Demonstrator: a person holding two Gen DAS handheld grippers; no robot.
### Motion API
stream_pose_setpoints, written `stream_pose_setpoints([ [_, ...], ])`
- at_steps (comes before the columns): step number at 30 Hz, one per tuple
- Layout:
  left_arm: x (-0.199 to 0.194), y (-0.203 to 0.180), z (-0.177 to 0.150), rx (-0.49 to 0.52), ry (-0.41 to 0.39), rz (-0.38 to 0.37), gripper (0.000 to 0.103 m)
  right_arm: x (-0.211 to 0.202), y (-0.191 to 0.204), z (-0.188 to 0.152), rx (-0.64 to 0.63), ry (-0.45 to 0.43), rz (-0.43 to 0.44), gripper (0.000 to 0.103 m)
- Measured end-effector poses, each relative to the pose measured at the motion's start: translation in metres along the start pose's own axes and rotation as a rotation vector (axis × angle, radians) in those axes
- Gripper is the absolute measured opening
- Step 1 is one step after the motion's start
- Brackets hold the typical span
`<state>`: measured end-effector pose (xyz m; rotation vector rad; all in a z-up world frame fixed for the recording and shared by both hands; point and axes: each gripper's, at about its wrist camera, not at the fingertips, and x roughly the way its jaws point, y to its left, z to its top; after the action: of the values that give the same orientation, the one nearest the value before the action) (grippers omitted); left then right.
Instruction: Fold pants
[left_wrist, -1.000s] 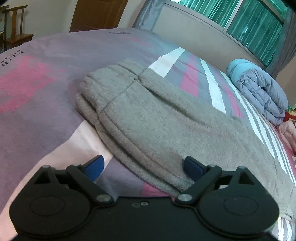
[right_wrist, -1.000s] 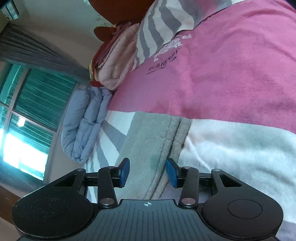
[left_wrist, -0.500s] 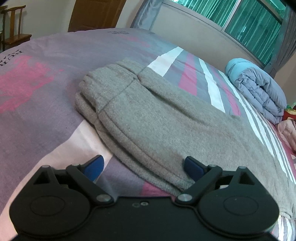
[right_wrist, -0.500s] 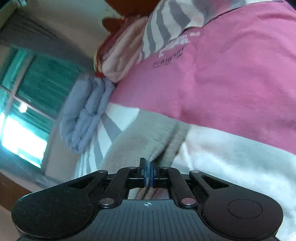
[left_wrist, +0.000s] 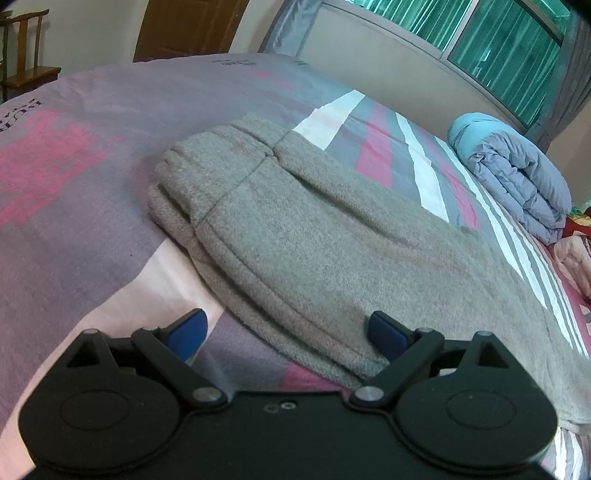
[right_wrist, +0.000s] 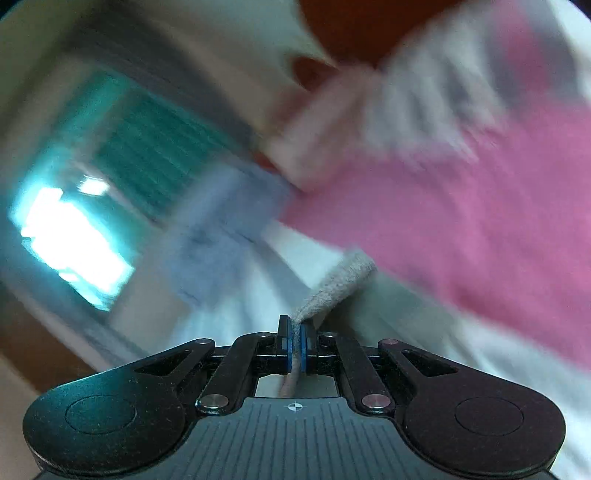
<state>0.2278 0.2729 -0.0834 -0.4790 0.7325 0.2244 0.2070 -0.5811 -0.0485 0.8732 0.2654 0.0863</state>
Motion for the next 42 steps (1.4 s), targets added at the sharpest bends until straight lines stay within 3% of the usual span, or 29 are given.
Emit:
stream_pose_setpoints([
  [1, 0.0, 0.0, 0.0, -0.003, -0.001, -0.002, 0.089, -0.004, 0.004, 0.0, -0.029, -0.019, 0.029, 0.003],
  [2, 0.0, 0.001, 0.0, -0.007, -0.003, -0.005, 0.089, -0.002, -0.006, -0.004, -0.004, 0.014, -0.021, 0.004],
  [4, -0.001, 0.001, -0.001, -0.005, -0.004, -0.008, 0.089, 0.005, -0.053, -0.023, 0.17, 0.137, -0.168, 0.004],
  [5, -0.001, 0.001, -0.002, -0.003, -0.004, -0.009, 0.089, 0.0, -0.066, -0.029, 0.205, 0.138, -0.187, 0.004],
  [7, -0.001, 0.001, -0.002, 0.004, -0.005, -0.008, 0.089, -0.006, -0.076, -0.036, 0.242, 0.121, -0.16, 0.004],
  [11, -0.001, 0.0, -0.002, 0.001, -0.004, -0.002, 0.09, 0.01, -0.067, -0.029, 0.233, 0.13, -0.19, 0.004],
  [14, -0.001, -0.001, -0.002, 0.002, -0.006, -0.002, 0.09, 0.022, -0.028, -0.008, 0.12, 0.097, -0.108, 0.004],
  [15, -0.002, -0.001, -0.003, 0.003, -0.008, -0.001, 0.09, 0.025, -0.01, 0.004, 0.078, 0.069, -0.038, 0.004],
  [18, -0.002, -0.001, -0.005, 0.001, -0.019, -0.003, 0.09, 0.013, 0.029, 0.025, -0.018, -0.016, 0.108, 0.004],
  [19, -0.002, -0.001, -0.006, 0.0, -0.024, -0.003, 0.09, 0.007, 0.029, 0.025, -0.02, -0.027, 0.116, 0.004],
  [21, -0.003, -0.001, -0.007, -0.002, -0.03, -0.004, 0.09, -0.001, 0.003, 0.012, 0.012, -0.018, 0.074, 0.004],
  [23, -0.003, 0.0, -0.007, -0.001, -0.029, -0.004, 0.09, 0.012, -0.041, -0.01, 0.103, 0.107, -0.096, 0.004],
  [25, -0.004, 0.0, -0.005, 0.0, -0.021, -0.005, 0.09, 0.018, -0.082, -0.033, 0.225, 0.192, -0.143, 0.003],
  [26, -0.004, 0.0, -0.004, 0.0, -0.016, -0.006, 0.09, 0.014, -0.088, -0.037, 0.245, 0.176, -0.124, 0.003],
  [29, -0.003, 0.0, -0.003, 0.001, -0.008, -0.006, 0.09, 0.023, -0.069, -0.028, 0.191, 0.155, -0.145, 0.004],
  [32, -0.003, -0.001, -0.004, -0.002, -0.012, -0.001, 0.09, 0.054, -0.034, 0.006, 0.114, 0.148, -0.104, 0.004],
  [36, -0.003, 0.0, -0.005, -0.004, -0.017, -0.001, 0.09, 0.052, 0.041, 0.043, -0.066, 0.061, 0.09, 0.004],
  [38, -0.004, 0.0, -0.007, -0.005, -0.025, -0.004, 0.09, 0.031, 0.05, 0.038, -0.11, 0.008, 0.144, 0.004],
  [40, -0.005, 0.001, -0.009, -0.006, -0.031, -0.007, 0.09, 0.019, 0.021, 0.02, -0.082, 0.022, 0.084, 0.004],
  [42, -0.005, 0.001, -0.008, -0.004, -0.03, -0.008, 0.09, 0.028, -0.035, -0.009, 0.054, 0.147, -0.09, 0.004],
])
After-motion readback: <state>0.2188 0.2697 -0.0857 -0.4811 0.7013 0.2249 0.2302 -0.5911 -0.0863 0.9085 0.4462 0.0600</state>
